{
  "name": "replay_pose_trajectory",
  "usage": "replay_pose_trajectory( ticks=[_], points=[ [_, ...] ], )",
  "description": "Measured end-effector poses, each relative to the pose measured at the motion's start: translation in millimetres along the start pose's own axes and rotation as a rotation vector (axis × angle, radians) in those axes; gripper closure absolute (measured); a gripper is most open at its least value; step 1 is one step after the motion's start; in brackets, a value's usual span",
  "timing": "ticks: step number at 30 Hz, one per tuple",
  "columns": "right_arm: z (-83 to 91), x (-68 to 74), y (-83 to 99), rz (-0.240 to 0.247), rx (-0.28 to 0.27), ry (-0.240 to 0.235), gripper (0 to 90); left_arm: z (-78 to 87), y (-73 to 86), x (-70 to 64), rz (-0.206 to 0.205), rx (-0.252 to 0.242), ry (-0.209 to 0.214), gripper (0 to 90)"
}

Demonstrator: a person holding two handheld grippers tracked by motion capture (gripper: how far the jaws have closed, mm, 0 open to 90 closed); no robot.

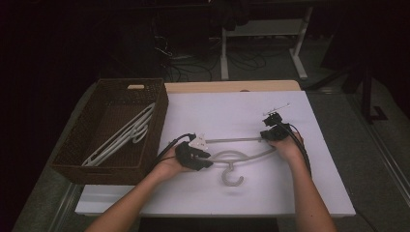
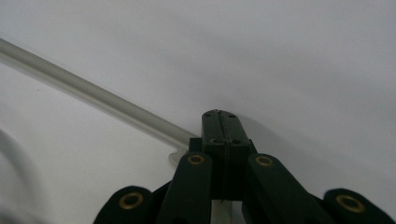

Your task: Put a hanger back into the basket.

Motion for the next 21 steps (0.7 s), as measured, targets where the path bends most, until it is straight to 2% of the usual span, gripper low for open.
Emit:
replay_pose_trajectory(
  ticks=[9,12,18,19,21],
  points=[
    [0.0,-0.4,0.1,0.002,-0.003,-0.007,89.8,-1.9,-3.3,-3.7,-0.065,0.016,0.007,71.0],
    [-0.2,-0.5,0.0,-0.001,-0.004,-0.013,89.8,-2.2,-4.4,-6.7,-0.088,0.025,0.022,72.8],
    [-0.5,-0.1,-2.4,0.021,0.026,-0.013,89.7,-3.4,-7.1,-13.5,-0.115,0.043,0.038,75.4],
    [-0.7,0.0,-2.9,0.026,0.029,-0.013,89.7,-3.3,-7.9,-15.4,-0.127,0.049,0.045,75.8],
    [-2.9,-0.1,-3.9,0.035,0.038,0.000,89.7,-3.8,-10.0,-20.3,-0.134,0.032,0.086,77.5]
  ],
)
Point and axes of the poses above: each handheld gripper's, and its own axes: z roughly backward along the jaws, y roughly out of its underside, x roughly to its left, the point moved 6 cm from there along -z, roughly forward along the jaws, and after that the axes turned 5 degrees about y, right-handed, at the moved point
